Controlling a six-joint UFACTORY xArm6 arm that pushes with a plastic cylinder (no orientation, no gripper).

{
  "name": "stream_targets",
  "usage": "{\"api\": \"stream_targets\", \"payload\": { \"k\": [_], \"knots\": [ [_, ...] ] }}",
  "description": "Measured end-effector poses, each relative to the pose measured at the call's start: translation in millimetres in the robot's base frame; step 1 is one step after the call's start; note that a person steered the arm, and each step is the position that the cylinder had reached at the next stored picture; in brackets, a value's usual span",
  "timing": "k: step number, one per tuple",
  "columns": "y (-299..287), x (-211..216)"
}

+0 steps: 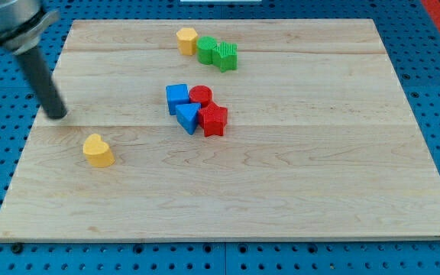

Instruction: Slide the yellow heart to the center left

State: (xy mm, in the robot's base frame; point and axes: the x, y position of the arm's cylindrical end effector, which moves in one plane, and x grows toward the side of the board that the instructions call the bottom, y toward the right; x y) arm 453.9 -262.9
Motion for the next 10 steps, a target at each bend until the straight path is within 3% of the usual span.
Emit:
{"api": "stream_targets", "payload": {
  "k": [1, 2, 3, 4, 5, 6, 7, 9, 10],
  "knots": [
    [3.2, 93.1],
    [63.8, 87.5],
    [98.5, 43.4],
    [116.2, 34.5],
    [107.1, -0.7],
    [91.3, 15.9],
    [89.9, 0.1],
    [86.8, -65.1],
    [91.9, -9.9]
  ]
}}
